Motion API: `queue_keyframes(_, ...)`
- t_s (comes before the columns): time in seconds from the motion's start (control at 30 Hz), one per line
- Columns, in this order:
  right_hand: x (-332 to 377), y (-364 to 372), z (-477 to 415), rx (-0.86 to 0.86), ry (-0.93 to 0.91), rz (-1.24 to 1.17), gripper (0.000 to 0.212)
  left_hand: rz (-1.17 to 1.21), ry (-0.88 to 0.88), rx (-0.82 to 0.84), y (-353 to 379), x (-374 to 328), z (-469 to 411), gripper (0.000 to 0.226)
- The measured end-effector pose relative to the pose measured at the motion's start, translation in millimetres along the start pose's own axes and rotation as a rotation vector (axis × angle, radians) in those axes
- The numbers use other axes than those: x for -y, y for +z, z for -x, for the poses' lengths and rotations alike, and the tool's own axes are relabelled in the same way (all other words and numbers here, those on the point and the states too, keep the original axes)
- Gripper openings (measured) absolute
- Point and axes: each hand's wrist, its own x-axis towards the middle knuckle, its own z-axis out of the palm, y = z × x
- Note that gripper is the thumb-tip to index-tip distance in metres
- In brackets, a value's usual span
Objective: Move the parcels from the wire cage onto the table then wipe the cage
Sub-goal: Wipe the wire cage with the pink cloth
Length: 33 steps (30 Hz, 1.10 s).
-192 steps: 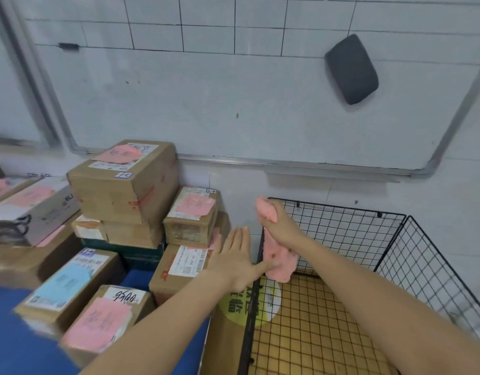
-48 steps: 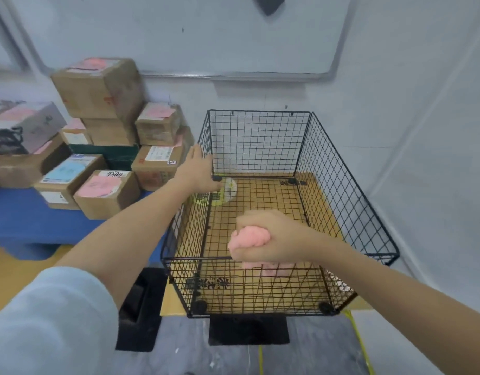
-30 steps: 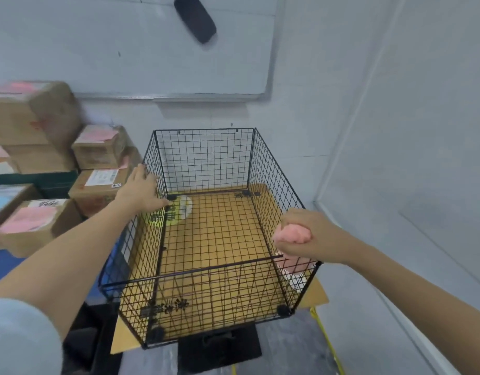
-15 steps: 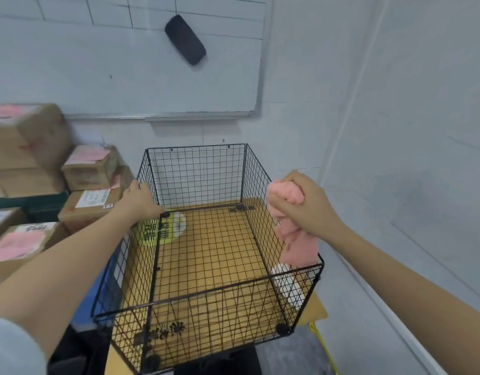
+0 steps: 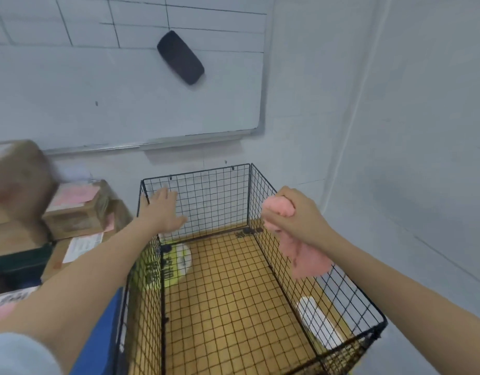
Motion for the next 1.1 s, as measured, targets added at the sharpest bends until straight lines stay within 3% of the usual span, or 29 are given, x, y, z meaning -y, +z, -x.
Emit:
queue_keyframes(0.07, -4, 3, -13, -0.018, 0.032, 0.035, 0.023, -0.083, 0.068, -0.015, -4, -6, -20, 0.083)
queue_keyframes(0.23, -15, -4, -36, -0.059, 0.101, 0.082, 0.026, -0.035, 0.154, 0.043, -14, -22, -75, 0.084)
queue_keyframes(0.57, -58, 24, -109, -0.042, 0.186, 0.065, 0.032, 0.027, 0.159, 0.099, -1, -60, -168, 0.086)
queue_keyframes(0.73, -57, 47, -159, -0.058, 0.191, 0.143, 0.03, 0.053, 0.239, 0.125, 3, -85, -189, 0.088)
queue_keyframes(1.1, -82, 79, -236, -0.104, 0.31, 0.138, 0.044, 0.011, 0.235, 0.144, 16, -100, -199, 0.099)
